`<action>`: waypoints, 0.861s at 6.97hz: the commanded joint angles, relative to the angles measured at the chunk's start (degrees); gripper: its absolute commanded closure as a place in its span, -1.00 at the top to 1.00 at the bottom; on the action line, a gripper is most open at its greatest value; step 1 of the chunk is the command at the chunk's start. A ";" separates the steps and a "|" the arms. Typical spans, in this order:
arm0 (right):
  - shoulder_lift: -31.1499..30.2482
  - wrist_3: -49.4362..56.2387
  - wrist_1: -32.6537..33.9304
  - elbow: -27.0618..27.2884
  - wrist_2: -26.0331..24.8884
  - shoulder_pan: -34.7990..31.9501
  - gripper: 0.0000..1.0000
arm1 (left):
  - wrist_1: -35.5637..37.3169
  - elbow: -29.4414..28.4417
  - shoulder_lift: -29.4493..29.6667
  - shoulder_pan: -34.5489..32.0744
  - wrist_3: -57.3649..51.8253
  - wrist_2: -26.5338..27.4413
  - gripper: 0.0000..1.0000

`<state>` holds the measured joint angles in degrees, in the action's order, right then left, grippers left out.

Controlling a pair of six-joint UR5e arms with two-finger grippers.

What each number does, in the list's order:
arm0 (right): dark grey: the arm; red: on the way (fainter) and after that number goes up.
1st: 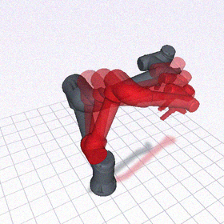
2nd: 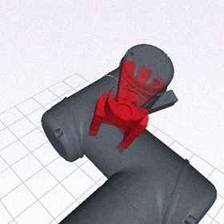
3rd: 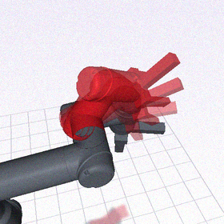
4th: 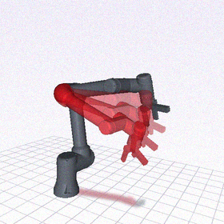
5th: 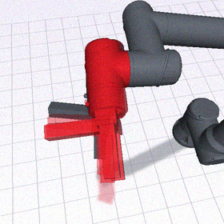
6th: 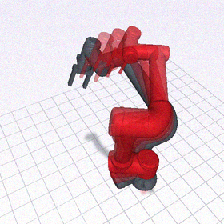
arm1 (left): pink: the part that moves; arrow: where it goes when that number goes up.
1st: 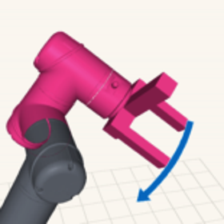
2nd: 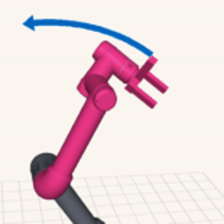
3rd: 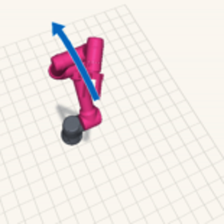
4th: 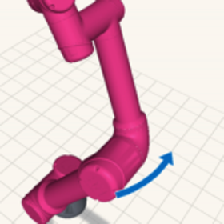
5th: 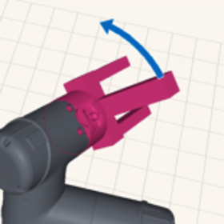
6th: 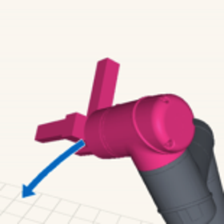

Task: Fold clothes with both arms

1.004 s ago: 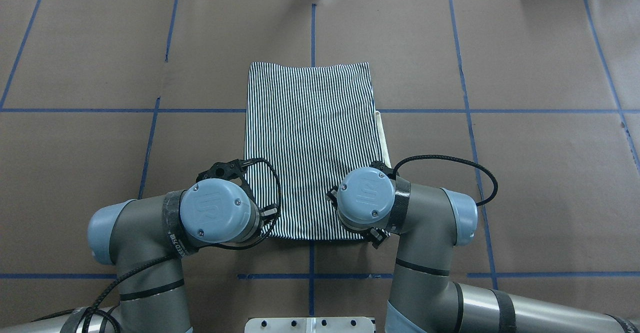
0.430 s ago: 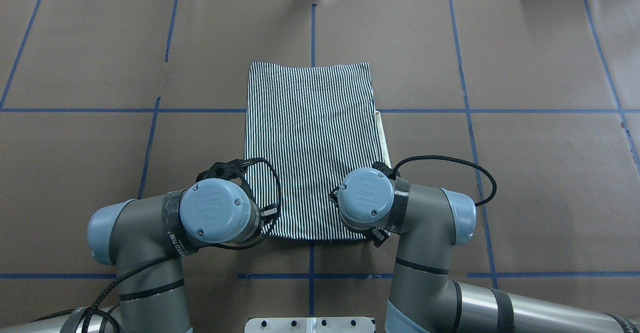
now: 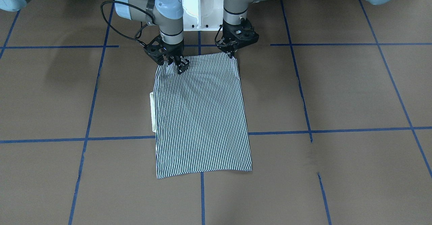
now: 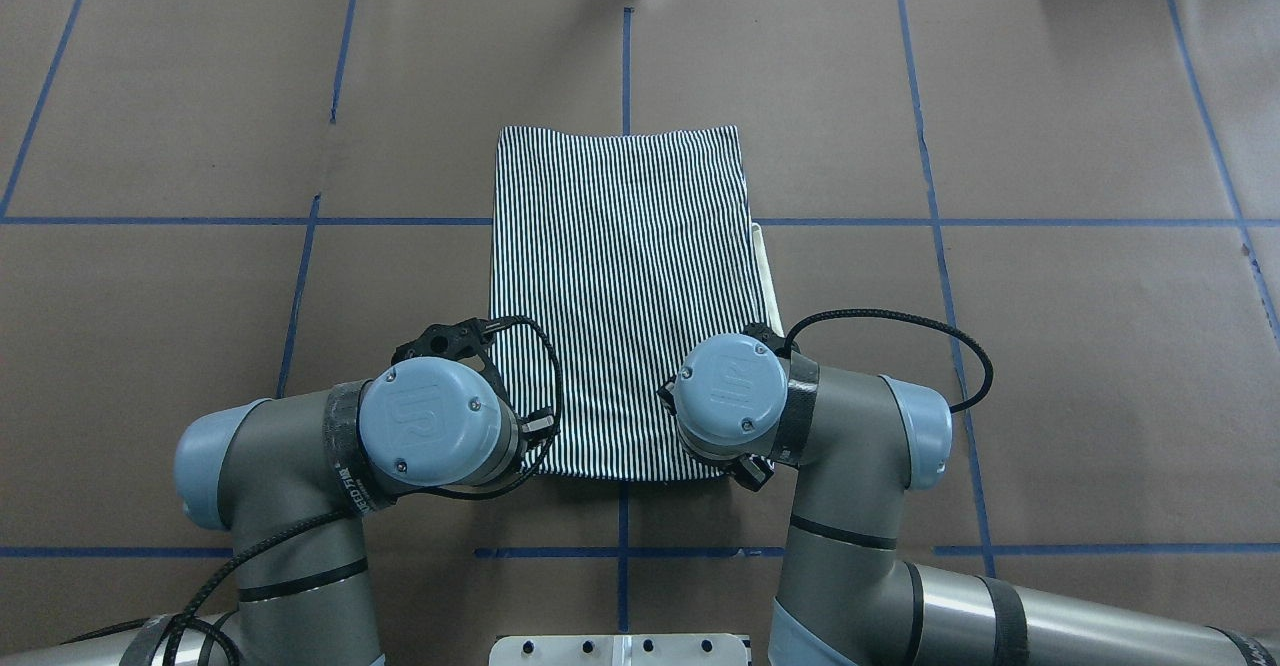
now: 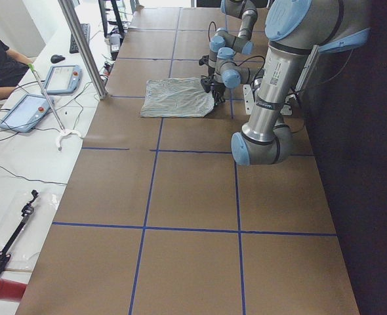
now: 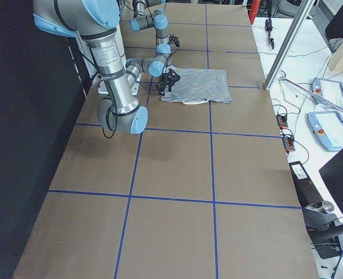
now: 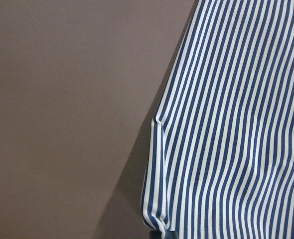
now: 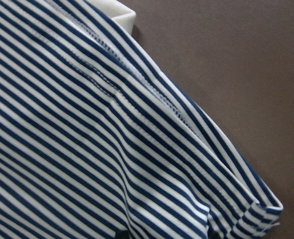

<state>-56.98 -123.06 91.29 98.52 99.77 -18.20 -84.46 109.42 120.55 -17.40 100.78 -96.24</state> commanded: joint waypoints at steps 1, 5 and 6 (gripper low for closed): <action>0.64 -0.08 1.51 0.53 0.08 0.01 -1.00 | 0.00 0.00 0.03 0.00 0.03 0.00 -1.00; -0.14 0.18 1.70 4.20 0.42 -0.43 -1.00 | 0.00 0.61 -0.05 0.00 -0.06 0.00 -1.00; -0.49 0.36 1.61 5.61 1.91 -0.43 -1.00 | 0.17 2.53 -0.49 0.26 -0.06 0.00 -1.00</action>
<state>-57.00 -122.99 92.94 102.23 100.29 -18.53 -84.42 110.31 120.45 -17.35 100.75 -96.24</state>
